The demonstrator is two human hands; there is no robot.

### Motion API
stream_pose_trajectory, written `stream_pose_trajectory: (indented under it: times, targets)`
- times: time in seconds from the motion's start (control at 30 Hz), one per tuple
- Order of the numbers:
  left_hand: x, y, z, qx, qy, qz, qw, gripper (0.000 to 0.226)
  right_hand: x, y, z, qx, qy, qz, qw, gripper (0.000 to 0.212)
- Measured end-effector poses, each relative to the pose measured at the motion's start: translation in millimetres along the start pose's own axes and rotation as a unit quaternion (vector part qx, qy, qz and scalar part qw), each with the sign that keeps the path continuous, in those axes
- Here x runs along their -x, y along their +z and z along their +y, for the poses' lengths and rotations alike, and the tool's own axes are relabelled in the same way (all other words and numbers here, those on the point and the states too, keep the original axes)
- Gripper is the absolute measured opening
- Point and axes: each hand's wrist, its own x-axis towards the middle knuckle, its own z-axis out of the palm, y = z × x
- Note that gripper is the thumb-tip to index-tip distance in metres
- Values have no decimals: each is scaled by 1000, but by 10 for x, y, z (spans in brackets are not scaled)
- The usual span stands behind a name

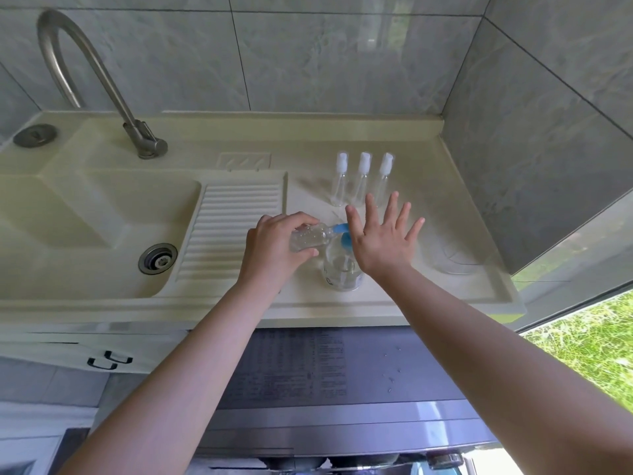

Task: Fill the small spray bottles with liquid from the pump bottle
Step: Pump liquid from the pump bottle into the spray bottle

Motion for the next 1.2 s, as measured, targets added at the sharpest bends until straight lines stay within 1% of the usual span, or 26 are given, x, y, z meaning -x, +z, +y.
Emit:
stream_pose_trajectory:
  times: [0.1, 0.27, 0.43, 0.57, 0.63, 0.7, 0.8, 0.87, 0.93, 1.0, 1.07, 1.2]
  targets:
    - [9, 3, -2, 2, -1, 4, 1000, 46, -28, -47, 6, -1, -16, 45, 999, 70]
    - [9, -9, -3, 6, -4, -4, 1000, 46, 1, 41, -16, -17, 0, -2, 1000, 62]
    - [2, -55, -17, -11, -8, -8, 1000, 45, -83, -40, -12, -3, -25, 25, 999, 67]
    - [12, -44, 8, -8, -8, -11, 1000, 46, -58, 49, -4, -23, -6, -28, 999, 62]
    - [18, -38, 13, -14, -7, -9, 1000, 46, -59, 64, -25, -27, -8, -37, 999, 62]
    - [21, -43, 13, -19, -4, -7, 1000, 46, -69, 12, -18, -45, -16, -10, 999, 66]
    - [17, -59, -1, -11, -5, -6, 1000, 45, -87, -51, 23, -84, -51, 62, 993, 66]
    - [16, -58, 2, -8, -5, -8, 1000, 46, -87, -26, 46, -75, -61, 52, 994, 60]
    - [12, -57, 9, -12, -5, -11, 1000, 46, -92, 45, 49, -64, -51, 21, 996, 55]
    - [15, -61, 21, -19, -4, -12, 1000, 46, -87, 90, 24, -62, -45, 13, 997, 54]
    - [15, -70, 26, -24, -6, -12, 1000, 46, -73, 76, -8, -61, -47, 33, 996, 57]
    - [8, -67, 16, -18, -7, -10, 1000, 45, -71, -43, -18, -73, -65, 99, 990, 63]
